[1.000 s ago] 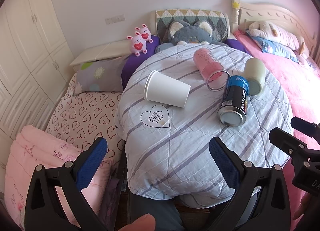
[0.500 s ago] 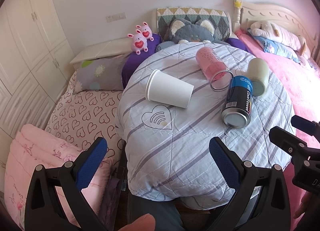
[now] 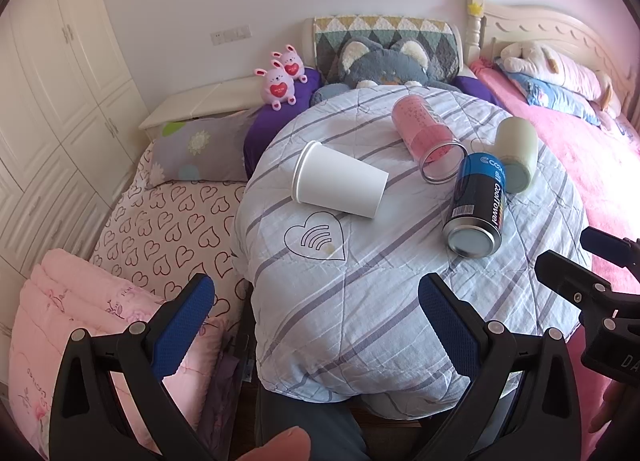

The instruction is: Flip cup upright

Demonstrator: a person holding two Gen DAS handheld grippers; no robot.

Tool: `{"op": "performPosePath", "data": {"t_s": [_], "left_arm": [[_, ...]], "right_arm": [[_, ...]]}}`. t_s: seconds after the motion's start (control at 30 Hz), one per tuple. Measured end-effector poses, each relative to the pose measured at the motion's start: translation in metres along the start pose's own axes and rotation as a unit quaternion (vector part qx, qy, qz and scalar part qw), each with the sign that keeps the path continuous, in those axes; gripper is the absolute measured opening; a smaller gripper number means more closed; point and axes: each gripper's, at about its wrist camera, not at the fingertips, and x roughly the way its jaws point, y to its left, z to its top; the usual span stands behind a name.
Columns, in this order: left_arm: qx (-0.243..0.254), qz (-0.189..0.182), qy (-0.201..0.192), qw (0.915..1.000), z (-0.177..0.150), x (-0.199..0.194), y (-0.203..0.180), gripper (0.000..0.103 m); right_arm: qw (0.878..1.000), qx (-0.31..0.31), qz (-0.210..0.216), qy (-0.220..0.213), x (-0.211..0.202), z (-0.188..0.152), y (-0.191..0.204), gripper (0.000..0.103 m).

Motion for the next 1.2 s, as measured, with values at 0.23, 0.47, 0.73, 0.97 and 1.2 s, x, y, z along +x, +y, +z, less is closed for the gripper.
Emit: {"op": "performPosePath", "data": {"t_s": [0.23, 0.47, 0.73, 0.97, 1.2], "left_arm": [[-0.001, 0.002, 0.001, 1.0, 0.004, 0.005, 0.0, 0.103], [-0.01, 0.013, 0.005, 0.9998, 0.012, 0.018, 0.008, 0.103], [-0.034, 0.031, 0.015, 0.9988, 0.025, 0.042, 0.027, 0.103], [-0.061, 0.05, 0.032, 0.9964, 0.034, 0.07, 0.053, 0.103], [-0.093, 0.066, 0.046, 0.9924, 0.042, 0.099, 0.084, 0.103]], "right_arm": [[1.0, -0.007, 0.002, 0.006, 0.006, 0.004, 0.001, 0.083], [1.0, -0.022, 0.003, 0.015, 0.021, 0.015, 0.003, 0.083], [0.997, -0.072, 0.014, 0.03, 0.056, 0.046, 0.014, 0.083], [0.988, -0.139, 0.04, 0.058, 0.099, 0.074, 0.043, 0.083], [0.965, -0.227, 0.072, 0.108, 0.147, 0.092, 0.084, 0.083]]}}
